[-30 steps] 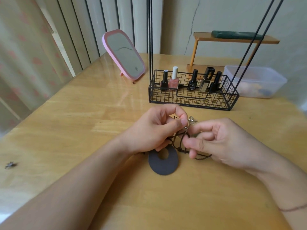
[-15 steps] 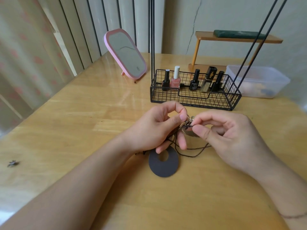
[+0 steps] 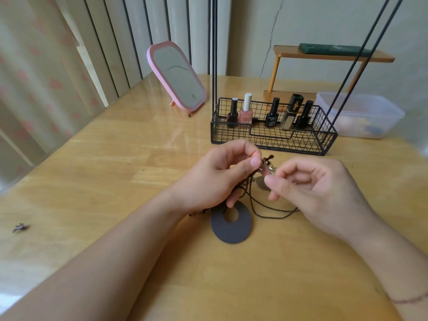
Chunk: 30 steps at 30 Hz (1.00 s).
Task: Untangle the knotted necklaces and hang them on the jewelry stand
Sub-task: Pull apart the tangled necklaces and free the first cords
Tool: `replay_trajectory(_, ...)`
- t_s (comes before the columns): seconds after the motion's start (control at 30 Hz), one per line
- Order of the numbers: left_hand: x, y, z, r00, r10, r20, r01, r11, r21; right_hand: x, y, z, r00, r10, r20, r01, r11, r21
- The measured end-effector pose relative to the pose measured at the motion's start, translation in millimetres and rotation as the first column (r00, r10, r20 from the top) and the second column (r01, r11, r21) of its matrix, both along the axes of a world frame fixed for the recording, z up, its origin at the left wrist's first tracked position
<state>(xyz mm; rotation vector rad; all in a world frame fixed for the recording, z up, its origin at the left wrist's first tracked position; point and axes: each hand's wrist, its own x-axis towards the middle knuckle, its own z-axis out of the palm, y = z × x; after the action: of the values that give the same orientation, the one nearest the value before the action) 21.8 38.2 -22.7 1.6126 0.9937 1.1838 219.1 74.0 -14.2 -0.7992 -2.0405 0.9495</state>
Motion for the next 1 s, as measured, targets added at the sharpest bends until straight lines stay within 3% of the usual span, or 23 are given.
replay_trajectory(0.17,2.4,-2.7,3.3,0.998,-0.053,0.039,0.055,0.997,-0.047,2.8,2.1,-1.9,0.999,-0.037,0.004,0.036,0.997,0.072)
replay_trajectory(0.43,-1.4,0.7,1.2,0.999,0.005,0.037,-0.002,0.996,-0.094,-2.3,-9.5,-5.6,0.997,-0.075,-0.016,0.077,0.958,0.277)
replay_trajectory(0.67,1.4,0.2,2.4,1.000,0.004,0.014,-0.003,0.996,-0.091,-18.6,-14.3,-17.4,0.984,-0.148,0.097,0.135,0.982,0.133)
replay_trajectory(1.0,2.0,-0.1,5.5,0.999,-0.017,0.036,0.021,0.993,-0.118,-29.8,-13.9,-12.2,0.980,-0.188,-0.060,0.183,0.980,-0.080)
